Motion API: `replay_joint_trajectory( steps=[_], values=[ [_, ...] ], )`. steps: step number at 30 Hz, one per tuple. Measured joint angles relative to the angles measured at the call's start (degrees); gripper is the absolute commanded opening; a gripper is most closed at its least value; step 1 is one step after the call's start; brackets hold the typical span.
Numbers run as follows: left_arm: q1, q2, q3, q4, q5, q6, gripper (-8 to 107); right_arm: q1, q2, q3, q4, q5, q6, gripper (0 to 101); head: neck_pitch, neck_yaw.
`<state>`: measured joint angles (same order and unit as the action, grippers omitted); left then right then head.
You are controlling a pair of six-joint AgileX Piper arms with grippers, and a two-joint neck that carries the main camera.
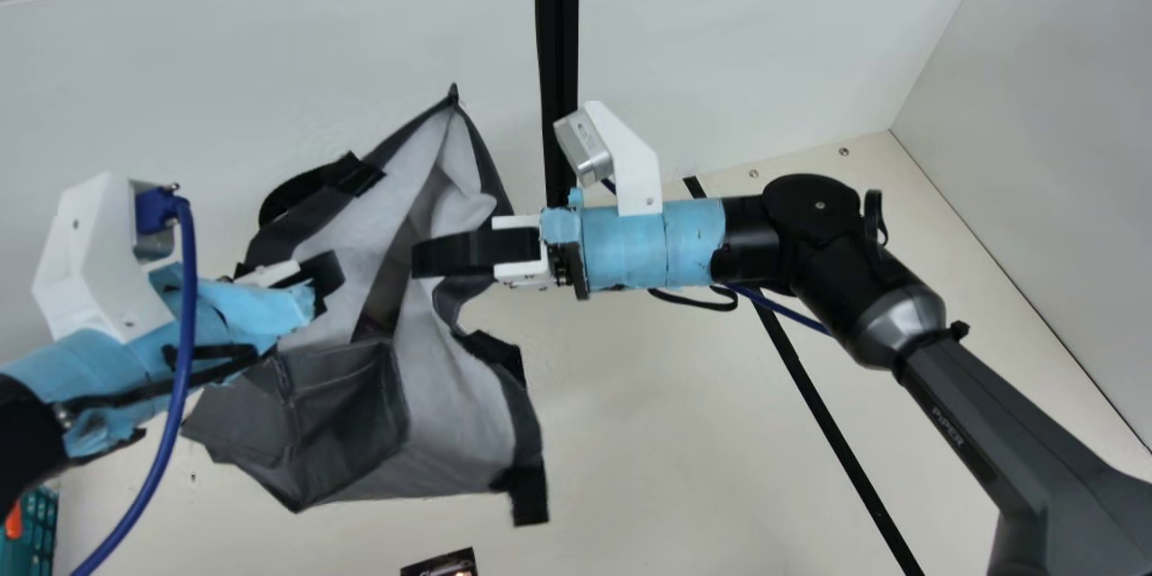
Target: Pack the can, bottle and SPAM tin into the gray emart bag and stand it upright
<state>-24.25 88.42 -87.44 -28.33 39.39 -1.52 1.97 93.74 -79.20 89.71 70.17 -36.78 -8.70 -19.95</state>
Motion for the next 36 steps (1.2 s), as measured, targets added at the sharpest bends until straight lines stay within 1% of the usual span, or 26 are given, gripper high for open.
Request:
replay_joint_trajectory(
  steps=[8, 17, 22, 27, 31, 36],
  values=[
    [-0.1, 0.2, -4.6, 1.9, 0.6, -1.1, -8, -1.5, -1.7, -3.2, 0.7, 0.0, 2.3, 0, 0.0, 0.0],
    [0.4, -0.5, -10.7, 1.8, 4.5, 0.0, -8, -4.2, -5.3, -5.0, 1.7, -0.1, 5.1, 0, 0.0, 0.0],
    [1.1, -1.3, -14.1, 0.7, 8.1, 1.1, -8, -5.8, -8.4, -4.9, 2.3, -0.1, 7.3, 0, 0.0, 0.1],
    [2.2, -2.8, -16.8, -0.7, 12.6, 2.5, -8, -7.8, -12.3, -3.8, 2.3, 0.2, 9.8, 0, 0.0, 0.0],
    [3.1, -4.2, -18.0, -2.0, 15.9, 3.4, -8, -9.4, -15.7, -2.7, 1.0, 0.2, 11.8, 0, 0.0, 0.0],
    [4.0, -6.3, -18.0, -4.0, 20.2, 4.4, -8, -11.9, -20.0, -1.1, -1.1, 0.3, 15.0, 0, 0.0, 0.0]
  ],
)
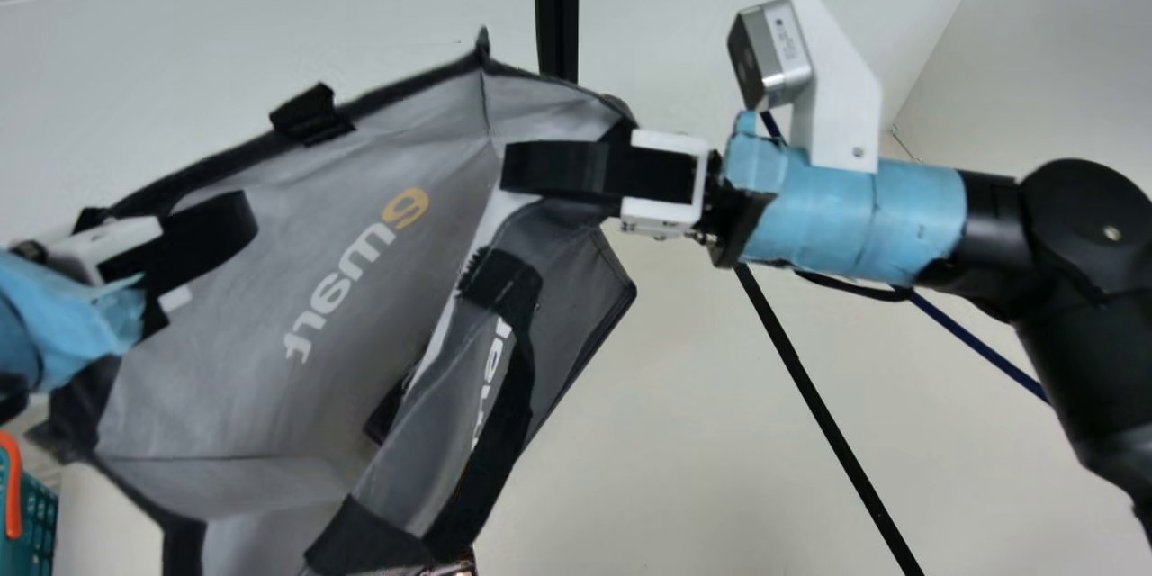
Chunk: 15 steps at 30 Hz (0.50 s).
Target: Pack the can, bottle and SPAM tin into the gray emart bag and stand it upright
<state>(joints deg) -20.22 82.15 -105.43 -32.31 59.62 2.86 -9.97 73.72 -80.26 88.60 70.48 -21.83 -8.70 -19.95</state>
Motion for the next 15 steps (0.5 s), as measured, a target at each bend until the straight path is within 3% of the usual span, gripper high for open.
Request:
replay_joint_trajectory(
  steps=[11, 15],
  values=[
    [1.5, -3.2, 1.0, -3.2, 9.5, 2.0, -8, -3.5, -8.5, 3.6, -4.0, -0.4, 7.0, 0, 0.0, 0.0],
    [0.5, -4.2, 3.0, -3.7, 10.3, 2.7, -8, -3.6, -10.9, 5.0, -6.8, -0.4, 9.1, 0, 0.0, 0.0]
  ],
)
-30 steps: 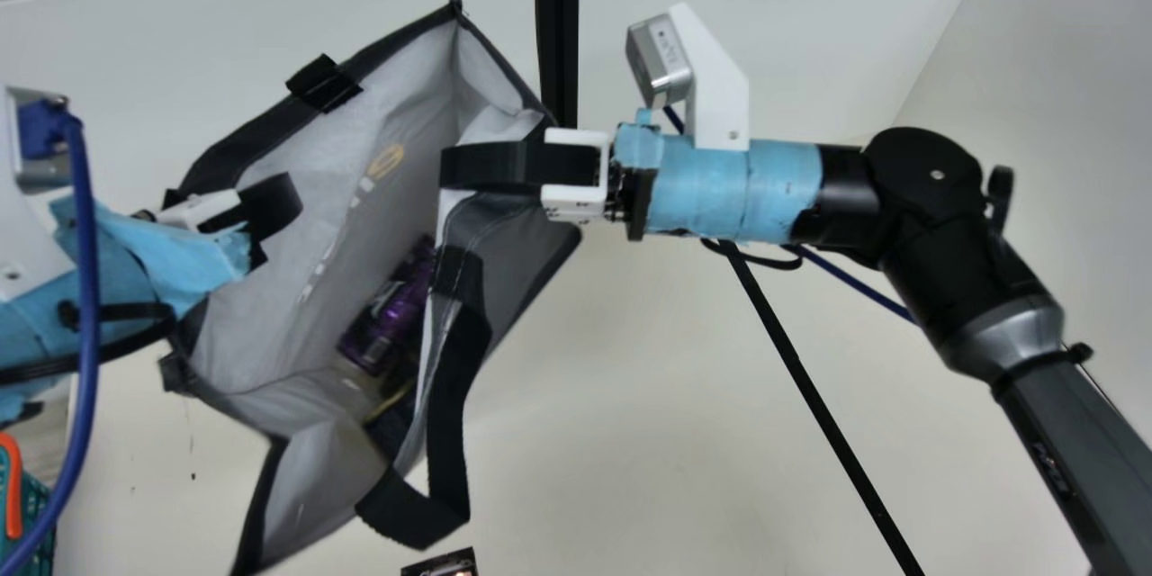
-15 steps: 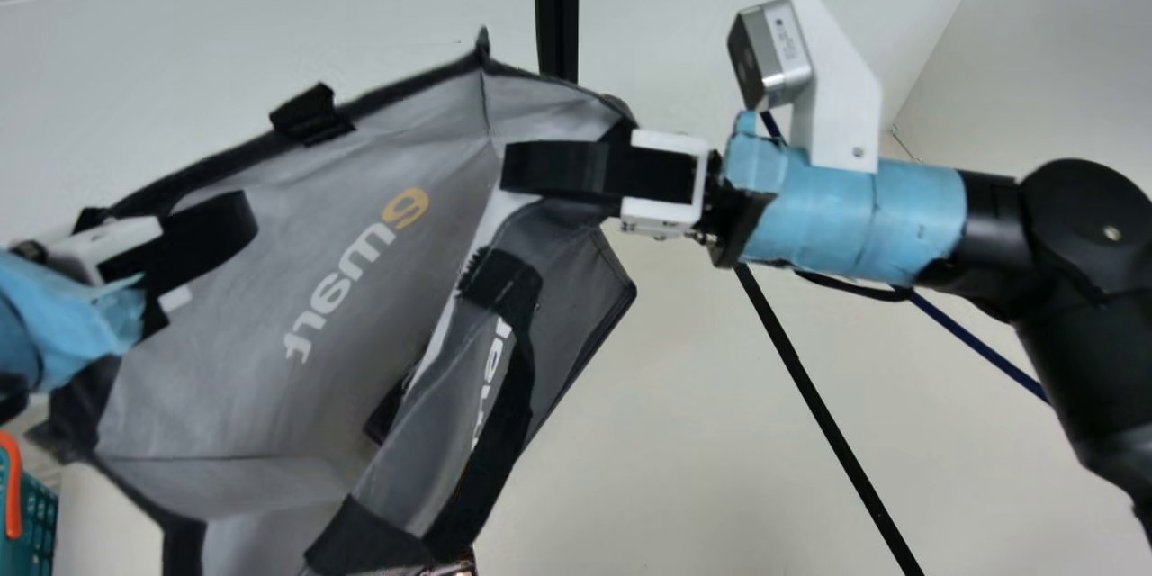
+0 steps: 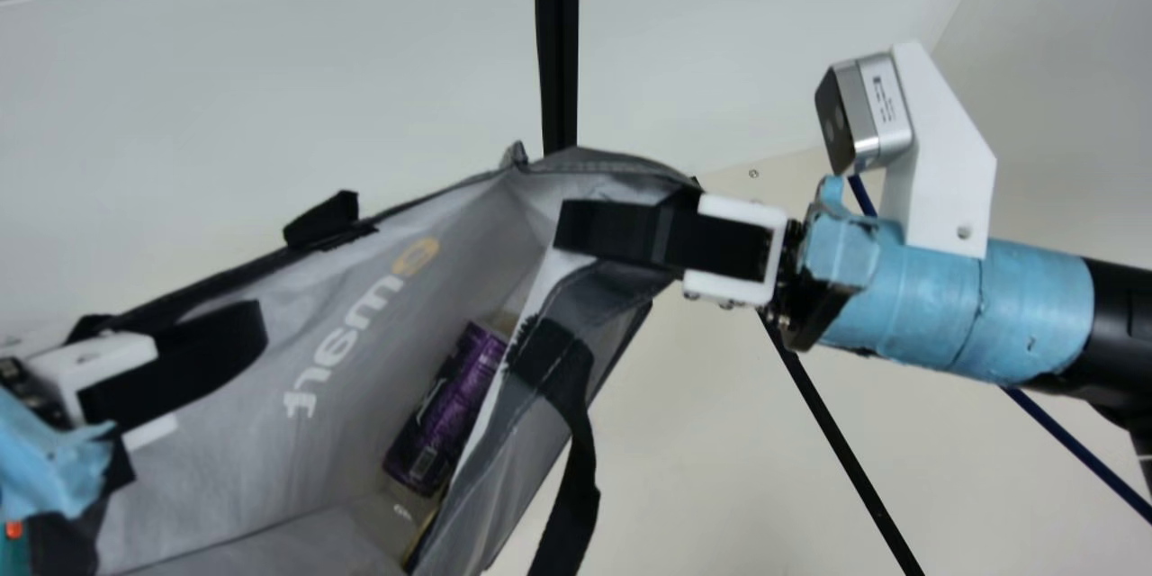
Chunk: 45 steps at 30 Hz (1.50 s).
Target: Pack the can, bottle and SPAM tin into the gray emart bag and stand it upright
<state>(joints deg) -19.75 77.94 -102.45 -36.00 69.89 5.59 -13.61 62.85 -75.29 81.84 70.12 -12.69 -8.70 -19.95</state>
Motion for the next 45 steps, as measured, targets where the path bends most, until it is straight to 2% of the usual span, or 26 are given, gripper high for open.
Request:
replay_joint_trajectory(
  steps=[11, 22, 27, 36, 45],
  values=[
    [-3.5, 0.0, 5.0, -2.2, 0.1, 1.6, -8, 1.2, -3.9, 3.7, -3.7, -0.4, 4.2, 0, 0.0, 0.1],
    [-4.5, 4.6, 7.6, -4.2, -0.2, 5.9, -8, 1.9, -1.1, 7.8, -7.6, -0.8, 0.8, 0, 0.0, 0.0],
    [-3.5, 7.6, 6.0, -5.9, 0.0, 9.2, -8, 1.4, 2.0, 7.4, -8.0, -0.4, -2.9, 0, 0.0, 0.1],
    [-2.4, 14.3, 1.5, -8.9, -2.4, 15.3, -8, 0.3, 9.6, 3.8, -6.6, -0.4, -9.8, 0, 0.0, 0.0],
    [-3.3, 23.1, -6.5, -9.8, -4.7, 17.8, -8, -0.2, 17.4, -1.0, -5.5, -0.2, -14.4, 0, 0.0, 0.0]
  ],
)
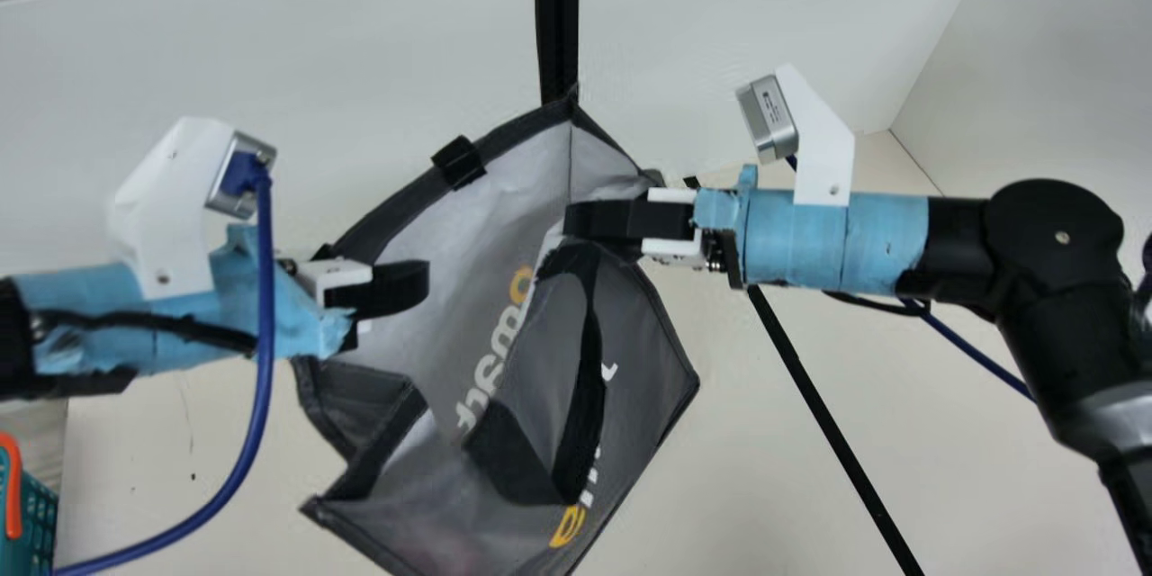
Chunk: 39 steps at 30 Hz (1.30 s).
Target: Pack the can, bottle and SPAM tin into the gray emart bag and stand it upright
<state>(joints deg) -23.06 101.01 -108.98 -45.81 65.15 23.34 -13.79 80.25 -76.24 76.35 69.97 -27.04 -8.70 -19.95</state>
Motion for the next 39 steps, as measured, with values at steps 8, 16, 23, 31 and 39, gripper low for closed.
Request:
replay_joint_trajectory(
  steps=[8, 16, 23, 31, 39],
  values=[
    [-1.1, 7.3, -7.2, 0.7, -1.6, -0.3, -8, 0.0, 5.7, -3.5, 0.5, -0.1, -2.2, 0, 0.0, 0.0],
    [-2.4, 12.0, -13.1, 2.9, -2.2, -2.3, -8, 0.1, 8.9, -5.5, 0.5, -0.1, -3.2, 0, 0.0, 0.0],
    [-3.0, 13.0, -14.9, 4.2, -2.7, -3.4, -8, 0.3, 9.3, -5.8, 0.7, -0.2, -3.6, 0, 0.0, 0.1],
    [-3.0, 13.0, -14.9, 4.2, -2.6, -3.4, -1, 0.3, 9.3, -5.8, 0.7, -0.2, -3.6, 0, 0.0, 0.0],
    [-3.0, 13.0, -14.9, 4.2, -2.6, -3.4, 25, 0.3, 9.3, -5.8, 0.7, -0.2, -3.6, 0, 0.1, 0.0]
  ],
)
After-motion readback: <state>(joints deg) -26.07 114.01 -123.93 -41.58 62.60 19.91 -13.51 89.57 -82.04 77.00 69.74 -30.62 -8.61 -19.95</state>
